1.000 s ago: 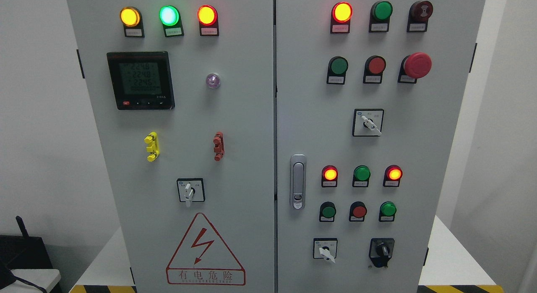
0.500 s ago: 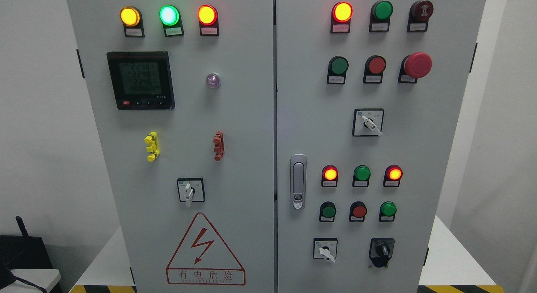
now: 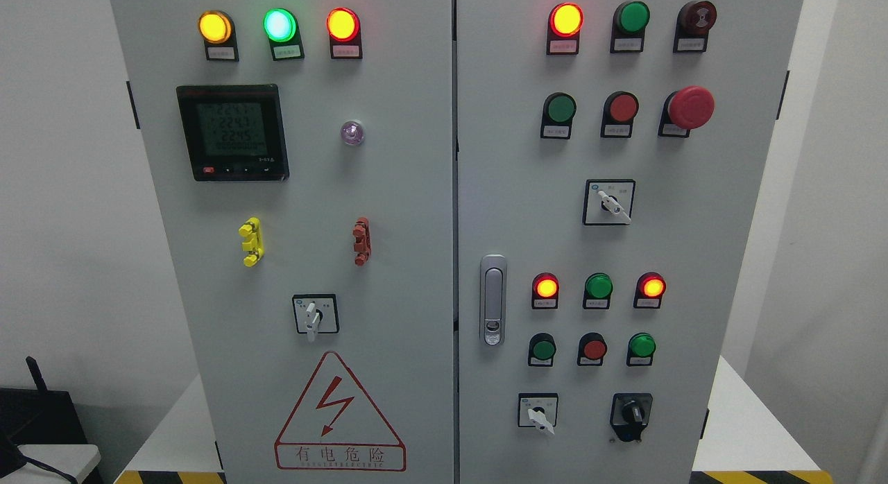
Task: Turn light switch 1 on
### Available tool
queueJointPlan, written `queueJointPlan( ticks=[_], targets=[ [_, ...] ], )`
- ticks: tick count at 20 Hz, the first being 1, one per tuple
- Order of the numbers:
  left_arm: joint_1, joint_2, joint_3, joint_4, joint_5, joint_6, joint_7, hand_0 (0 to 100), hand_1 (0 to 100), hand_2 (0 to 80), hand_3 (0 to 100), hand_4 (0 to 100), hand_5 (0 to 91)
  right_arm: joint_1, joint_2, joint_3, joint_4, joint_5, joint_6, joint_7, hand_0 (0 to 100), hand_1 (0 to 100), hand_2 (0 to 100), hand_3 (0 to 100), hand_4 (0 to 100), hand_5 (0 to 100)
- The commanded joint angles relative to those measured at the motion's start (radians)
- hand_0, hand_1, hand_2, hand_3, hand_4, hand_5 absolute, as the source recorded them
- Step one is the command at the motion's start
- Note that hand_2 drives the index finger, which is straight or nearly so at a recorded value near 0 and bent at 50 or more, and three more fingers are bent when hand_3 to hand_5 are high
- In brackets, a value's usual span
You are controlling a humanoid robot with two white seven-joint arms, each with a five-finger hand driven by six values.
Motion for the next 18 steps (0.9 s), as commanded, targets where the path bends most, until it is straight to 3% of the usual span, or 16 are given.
queueJointPlan(
  ticks=[1,10,18],
  targets=[
    [-0.062,0.035,-0.059,-0.217,0.079,-0.003,0.006,30,12,32.8,49,56,43.3,0.0,0.0,0.0,0.0,-0.018,0.0,0.0,12,39,0,0,0,0],
    [-0.165,0.034,-0.231,-0.355,0.073,0.011,0.028,26,15,32.6,47,55,44.1,0.0,0.0,0.0,0.0,-0.018,0.0,0.0,12,39,0,0,0,0],
    [-0.214,0.032,-0.467,-0.441,0.062,0.009,0.161,24,18,33.9,44,52,43.7,0.0,0.0,0.0,0.0,-0.018,0.0,0.0,12,39,0,0,0,0]
  ],
)
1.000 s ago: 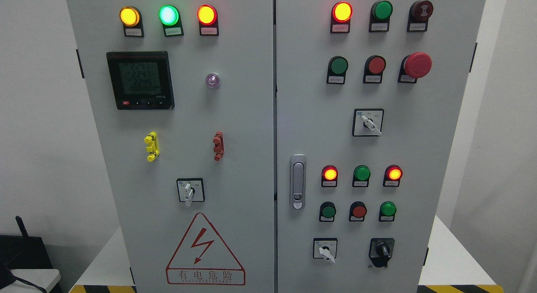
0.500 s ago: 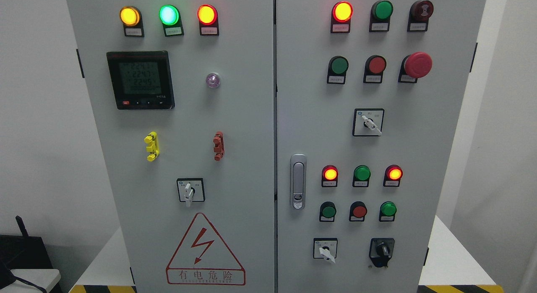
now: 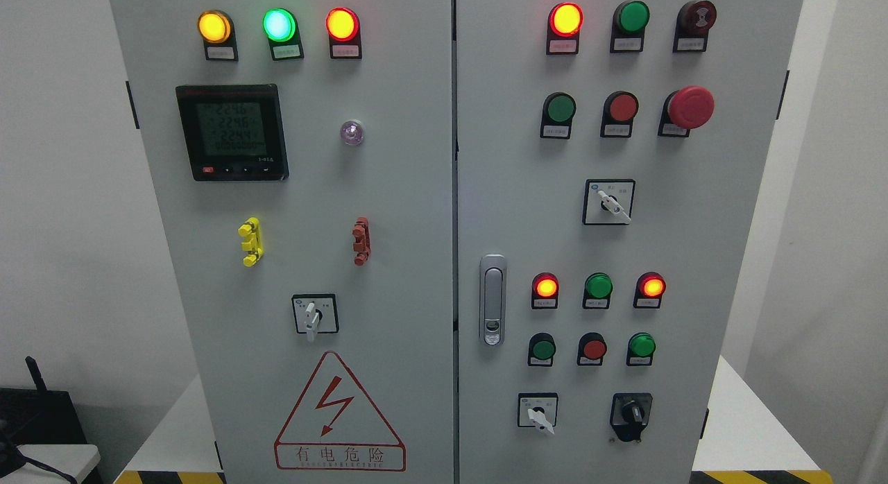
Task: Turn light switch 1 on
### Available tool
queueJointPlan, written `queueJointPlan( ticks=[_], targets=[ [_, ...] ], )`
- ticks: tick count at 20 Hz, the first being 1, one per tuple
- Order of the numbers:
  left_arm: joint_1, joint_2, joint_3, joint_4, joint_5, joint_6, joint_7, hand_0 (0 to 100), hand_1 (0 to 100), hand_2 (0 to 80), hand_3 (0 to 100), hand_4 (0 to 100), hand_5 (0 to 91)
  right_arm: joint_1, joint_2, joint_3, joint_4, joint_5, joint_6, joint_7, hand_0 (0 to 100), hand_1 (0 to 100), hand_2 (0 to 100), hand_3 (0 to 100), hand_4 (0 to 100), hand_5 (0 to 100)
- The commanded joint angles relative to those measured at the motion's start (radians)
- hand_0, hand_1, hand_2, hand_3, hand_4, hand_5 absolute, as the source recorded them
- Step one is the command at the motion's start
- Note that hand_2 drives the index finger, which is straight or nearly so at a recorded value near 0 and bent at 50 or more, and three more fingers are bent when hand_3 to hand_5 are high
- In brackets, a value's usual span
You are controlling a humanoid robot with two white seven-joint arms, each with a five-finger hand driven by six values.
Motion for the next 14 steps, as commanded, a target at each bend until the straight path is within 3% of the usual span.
queueJointPlan(
  ticks=[1,6,10,14],
  targets=[
    [-0.04,0.005,-0.257,-0.159,-0.005,-0.002,0.058,23,18,34.1,45,53,43.8,0.0,0.0,0.0,0.0,-0.017,0.0,0.0,12,39,0,0,0,0],
    [-0.055,-0.02,-0.349,-0.184,-0.013,0.0,0.135,21,19,37.2,49,57,46.8,0.0,0.0,0.0,0.0,-0.018,0.0,0.0,12,39,0,0,0,0],
    [-0.057,-0.02,-0.409,-0.185,-0.019,0.013,0.167,21,22,39.0,54,61,50.7,0.0,0.0,0.0,0.0,-0.017,0.0,0.0,12,39,0,0,0,0],
    [-0.092,-0.052,-0.452,-0.181,-0.099,0.07,0.273,21,25,42.7,60,67,57.2,0.0,0.0,0.0,0.0,-0.017,0.0,0.0,12,39,0,0,0,0]
  ],
)
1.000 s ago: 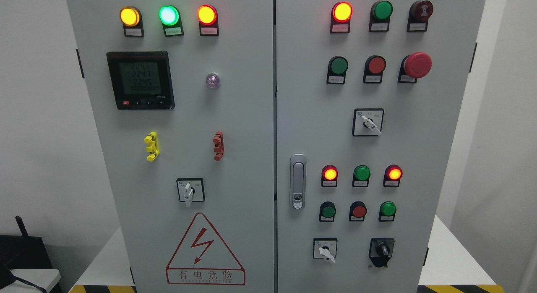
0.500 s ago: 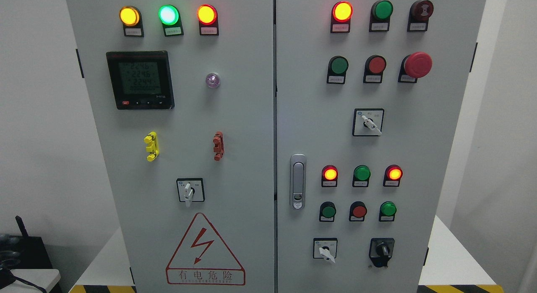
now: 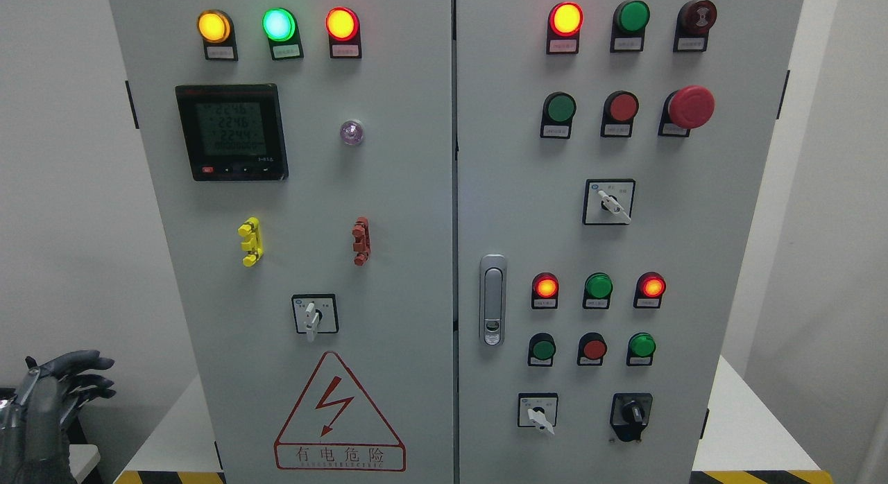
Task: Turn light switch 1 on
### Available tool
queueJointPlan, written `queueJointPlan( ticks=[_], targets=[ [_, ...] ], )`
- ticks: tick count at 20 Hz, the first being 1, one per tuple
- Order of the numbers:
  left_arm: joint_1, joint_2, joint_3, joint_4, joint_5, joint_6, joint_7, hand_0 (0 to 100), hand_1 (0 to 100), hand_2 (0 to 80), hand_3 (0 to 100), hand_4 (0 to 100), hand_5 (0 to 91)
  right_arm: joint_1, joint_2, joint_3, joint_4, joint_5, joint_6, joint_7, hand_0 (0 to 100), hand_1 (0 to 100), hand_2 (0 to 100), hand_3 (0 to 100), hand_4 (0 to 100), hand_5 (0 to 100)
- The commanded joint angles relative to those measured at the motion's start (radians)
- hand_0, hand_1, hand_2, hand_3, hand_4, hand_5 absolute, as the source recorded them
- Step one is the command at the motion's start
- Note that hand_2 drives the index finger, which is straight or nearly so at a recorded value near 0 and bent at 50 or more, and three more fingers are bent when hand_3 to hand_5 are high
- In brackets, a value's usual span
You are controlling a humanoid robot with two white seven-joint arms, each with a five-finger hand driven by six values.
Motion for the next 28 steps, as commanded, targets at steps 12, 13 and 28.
queueJointPlan(
  ticks=[12,13,28],
  targets=[
    [-0.075,-0.184,-0.273,-0.049,-0.293,0.194,0.14,6,44,52.2,69,76,68.5,0.0,0.0,0.0,0.0,-0.017,0.0,0.0,12,39,0,0,0,0],
    [-0.086,-0.197,-0.285,-0.049,-0.304,0.211,0.148,6,44,52.3,70,76,68.9,0.0,0.0,0.0,0.0,-0.018,0.0,0.0,12,39,0,0,0,0],
    [-0.129,-0.293,-0.352,-0.047,-0.43,0.372,0.227,8,47,55.4,73,79,73.8,0.0,0.0,0.0,0.0,-0.017,0.0,0.0,12,39,0,0,0,0]
  ],
)
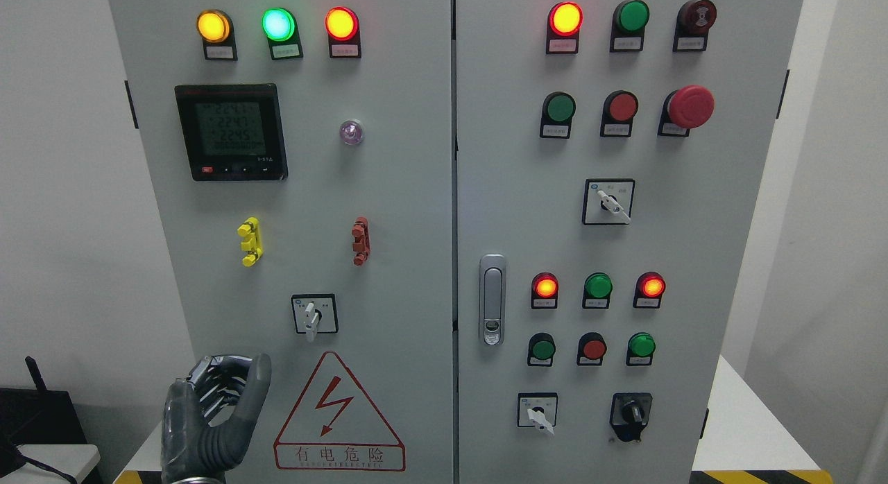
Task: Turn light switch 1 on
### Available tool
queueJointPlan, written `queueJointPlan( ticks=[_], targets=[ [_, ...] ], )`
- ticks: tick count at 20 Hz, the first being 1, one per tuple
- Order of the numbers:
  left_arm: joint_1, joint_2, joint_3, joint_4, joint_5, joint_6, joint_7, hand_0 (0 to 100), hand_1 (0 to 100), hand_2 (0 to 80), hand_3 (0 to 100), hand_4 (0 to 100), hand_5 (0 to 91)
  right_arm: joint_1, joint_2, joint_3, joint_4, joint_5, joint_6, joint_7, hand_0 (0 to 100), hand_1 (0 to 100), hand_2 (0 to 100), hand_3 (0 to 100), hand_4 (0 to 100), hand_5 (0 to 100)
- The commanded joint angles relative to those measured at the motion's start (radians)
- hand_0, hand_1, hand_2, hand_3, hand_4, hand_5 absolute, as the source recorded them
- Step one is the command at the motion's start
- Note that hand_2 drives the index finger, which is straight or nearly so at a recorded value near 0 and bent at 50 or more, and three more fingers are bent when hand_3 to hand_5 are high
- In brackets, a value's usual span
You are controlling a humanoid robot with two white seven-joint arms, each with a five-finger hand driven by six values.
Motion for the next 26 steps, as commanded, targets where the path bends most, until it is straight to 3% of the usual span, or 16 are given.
queueJointPlan(
  ticks=[1,11,26],
  targets=[
    [-0.014,-0.081,-0.059,-0.003,-0.069,0.039,0.012,8,47,55.4,73,79,73.9,0.0,0.0,0.0,0.0,-0.017,0.0,0.0,12,39,0,0,0,0],
    [-0.054,-0.096,-0.058,-0.005,-0.099,0.131,0.073,8,49,55.0,73,79,75.4,0.0,0.0,0.0,0.0,-0.018,0.0,0.0,12,39,0,0,0,0],
    [-0.099,-0.104,-0.082,-0.002,-0.123,0.214,0.108,9,53,54.5,73,80,77.9,0.0,0.0,0.0,0.0,-0.018,0.0,0.0,12,39,0,0,0,0]
  ],
)
